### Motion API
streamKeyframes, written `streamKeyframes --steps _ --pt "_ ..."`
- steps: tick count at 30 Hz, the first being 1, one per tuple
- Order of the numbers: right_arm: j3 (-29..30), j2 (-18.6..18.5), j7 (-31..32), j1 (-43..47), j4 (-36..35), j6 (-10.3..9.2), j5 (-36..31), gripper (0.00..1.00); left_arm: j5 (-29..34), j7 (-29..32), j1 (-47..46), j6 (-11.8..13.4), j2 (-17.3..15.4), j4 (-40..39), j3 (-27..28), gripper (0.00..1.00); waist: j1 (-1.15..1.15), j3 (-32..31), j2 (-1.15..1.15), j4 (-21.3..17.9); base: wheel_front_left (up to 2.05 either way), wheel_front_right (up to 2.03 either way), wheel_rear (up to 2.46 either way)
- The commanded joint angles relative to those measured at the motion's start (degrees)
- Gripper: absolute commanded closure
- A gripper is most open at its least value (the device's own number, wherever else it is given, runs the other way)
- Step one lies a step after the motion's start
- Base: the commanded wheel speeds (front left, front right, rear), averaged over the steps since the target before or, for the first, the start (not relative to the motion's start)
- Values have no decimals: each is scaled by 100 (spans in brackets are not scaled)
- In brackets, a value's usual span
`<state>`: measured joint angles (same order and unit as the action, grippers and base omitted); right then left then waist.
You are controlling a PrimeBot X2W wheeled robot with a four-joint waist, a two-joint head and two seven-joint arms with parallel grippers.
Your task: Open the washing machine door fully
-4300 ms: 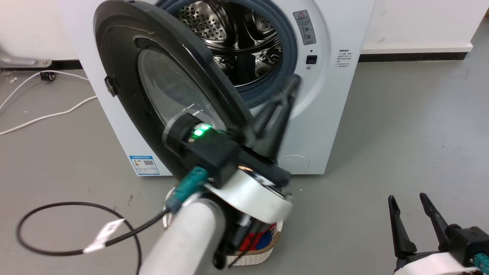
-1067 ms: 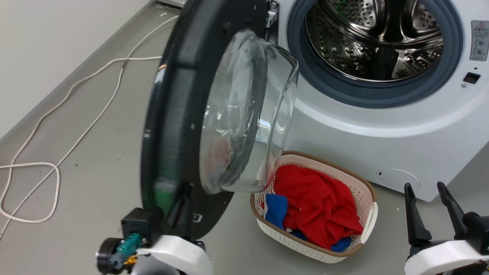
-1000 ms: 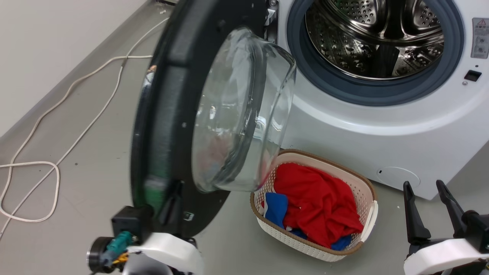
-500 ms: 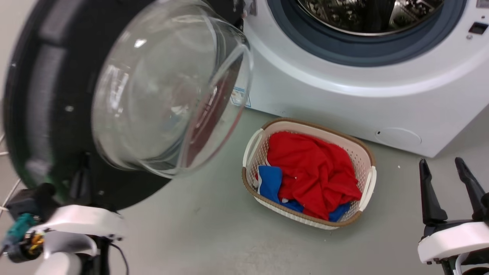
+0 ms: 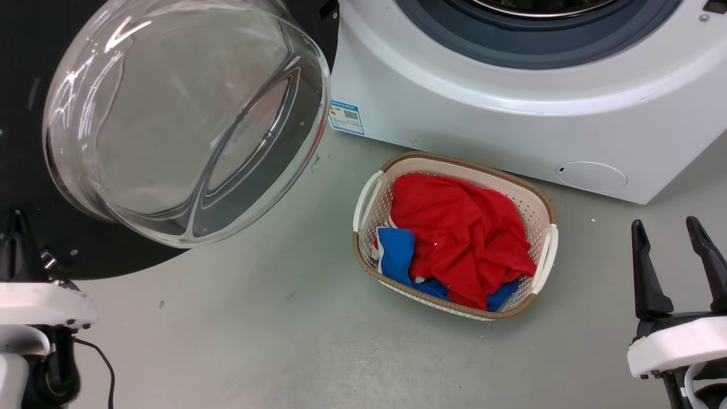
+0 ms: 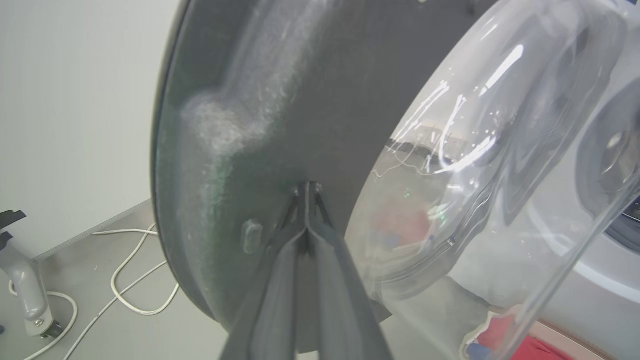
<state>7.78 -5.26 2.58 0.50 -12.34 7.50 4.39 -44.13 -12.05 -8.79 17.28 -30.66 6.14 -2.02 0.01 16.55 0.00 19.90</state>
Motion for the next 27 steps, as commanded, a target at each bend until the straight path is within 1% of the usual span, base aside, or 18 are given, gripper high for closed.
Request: streamKeyframes --steps 1,6,10,14,19,23,27 --pt "-3 -21 3 -47 -18 -1 -23 0 -6 -38 -79 9 -51 34 62 100 -1 0 0 -5 0 0 0" --pt "-23 7 -19 -65 33 -1 -24 0 -21 -108 -176 -255 -90 293 45 100 -1 -54 0 -49 0 0 0" --pt "-32 52 -70 -22 111 -1 -10 0 87 -164 -86 -319 0 379 -94 100 -1 -187 0 -77 0 0 0" --pt "-61 112 -123 72 226 -1 6 0 276 -189 109 -258 70 307 -298 100 -1 -414 0 -113 0 0 0" --pt "-115 187 -238 169 422 -1 61 0 537 -176 510 -101 195 -20 -617 100 -1 -802 0 -212 0 0 0" --pt "-139 223 -309 290 555 -1 89 0 642 -111 869 -16 373 -374 -925 100 -1 -1101 0 -292 0 0 0" --pt "-176 239 -335 394 617 -1 119 0 769 -29 1111 -46 523 -630 -1306 100 -1 -1309 0 -411 0 0 0"
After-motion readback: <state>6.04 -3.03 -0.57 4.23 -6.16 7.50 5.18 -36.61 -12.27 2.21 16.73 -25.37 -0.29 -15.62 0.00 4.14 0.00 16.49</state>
